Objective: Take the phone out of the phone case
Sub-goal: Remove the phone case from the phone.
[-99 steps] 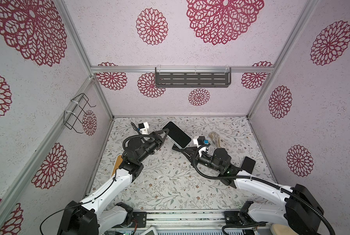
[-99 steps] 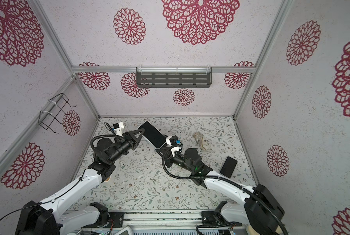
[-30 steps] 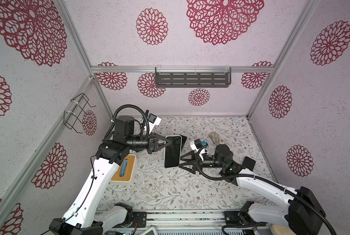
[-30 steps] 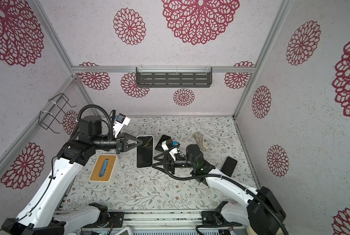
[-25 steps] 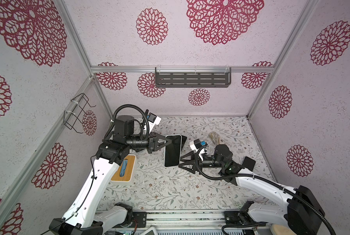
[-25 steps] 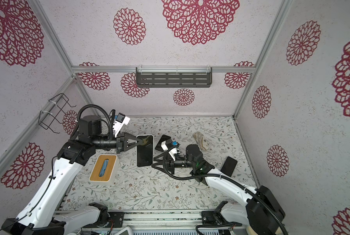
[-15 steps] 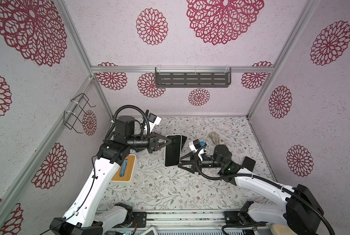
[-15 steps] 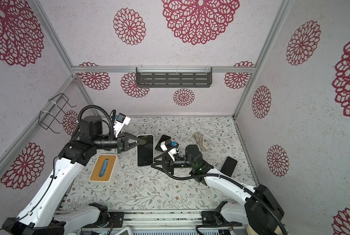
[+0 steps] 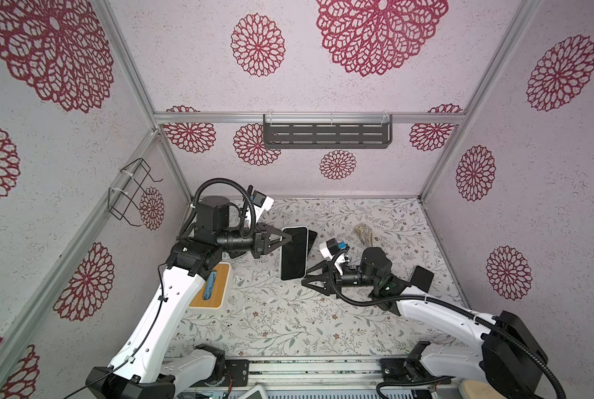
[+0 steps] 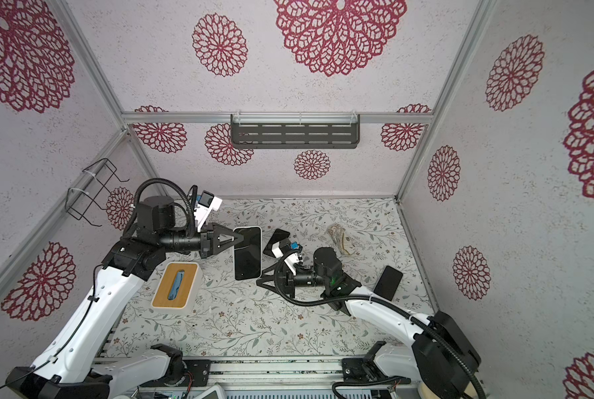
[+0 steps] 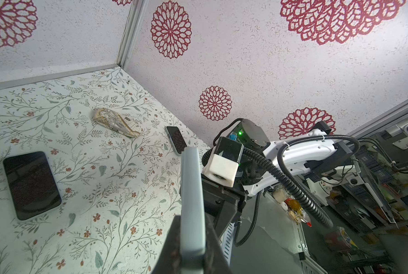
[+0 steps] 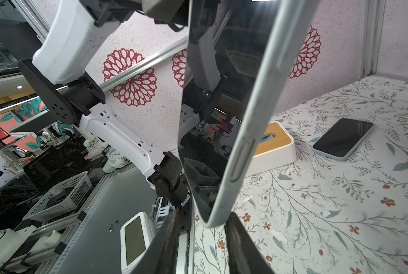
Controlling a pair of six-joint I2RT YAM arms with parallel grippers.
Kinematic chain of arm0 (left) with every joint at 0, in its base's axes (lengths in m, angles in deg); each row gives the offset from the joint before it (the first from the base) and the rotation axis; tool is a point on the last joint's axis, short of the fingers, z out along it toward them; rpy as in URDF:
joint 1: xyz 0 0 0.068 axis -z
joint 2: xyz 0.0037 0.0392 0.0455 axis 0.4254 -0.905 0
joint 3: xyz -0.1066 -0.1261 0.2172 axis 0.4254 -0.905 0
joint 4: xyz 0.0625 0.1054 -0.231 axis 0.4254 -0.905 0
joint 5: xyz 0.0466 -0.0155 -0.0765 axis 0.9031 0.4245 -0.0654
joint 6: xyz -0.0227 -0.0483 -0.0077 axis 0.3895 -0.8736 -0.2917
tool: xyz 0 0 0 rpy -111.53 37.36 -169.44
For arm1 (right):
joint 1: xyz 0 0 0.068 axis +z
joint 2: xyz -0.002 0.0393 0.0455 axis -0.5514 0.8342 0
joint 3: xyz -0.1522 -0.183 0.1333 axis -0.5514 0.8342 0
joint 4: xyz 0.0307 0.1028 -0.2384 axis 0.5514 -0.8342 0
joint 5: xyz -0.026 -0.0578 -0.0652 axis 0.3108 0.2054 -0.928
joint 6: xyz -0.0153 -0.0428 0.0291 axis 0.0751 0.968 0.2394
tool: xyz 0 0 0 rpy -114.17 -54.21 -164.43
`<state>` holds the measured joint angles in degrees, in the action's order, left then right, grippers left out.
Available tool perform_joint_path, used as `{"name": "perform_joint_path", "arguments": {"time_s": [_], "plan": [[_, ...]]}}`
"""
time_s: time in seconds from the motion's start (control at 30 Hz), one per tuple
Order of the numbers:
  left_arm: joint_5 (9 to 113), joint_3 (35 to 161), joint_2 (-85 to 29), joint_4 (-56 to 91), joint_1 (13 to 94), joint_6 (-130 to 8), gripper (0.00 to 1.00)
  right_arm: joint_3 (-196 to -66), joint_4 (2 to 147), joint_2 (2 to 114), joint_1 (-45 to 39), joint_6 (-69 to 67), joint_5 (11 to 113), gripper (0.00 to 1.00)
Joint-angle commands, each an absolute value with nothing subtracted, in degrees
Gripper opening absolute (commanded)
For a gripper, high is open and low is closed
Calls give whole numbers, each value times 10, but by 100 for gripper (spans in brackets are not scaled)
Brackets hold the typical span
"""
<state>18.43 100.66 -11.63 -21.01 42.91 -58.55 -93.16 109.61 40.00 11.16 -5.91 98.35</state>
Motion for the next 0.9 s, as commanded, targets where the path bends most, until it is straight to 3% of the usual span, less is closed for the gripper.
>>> {"name": "perform_joint_path", "arguments": {"time_s": [0.0, 0.47, 0.73, 0.87], "plan": [[171, 1004, -116, -179, 433, -588, 0, -934, 1133, 395, 115, -59, 996, 33], [157, 986, -110, -159, 433, -596, 0, -941, 1147, 399, 115, -67, 992, 33], [156, 979, -107, -152, 433, -599, 0, -941, 1151, 404, 115, -69, 998, 23], [154, 977, -107, -148, 433, -603, 0, -941, 1152, 403, 115, -65, 998, 14]]}}
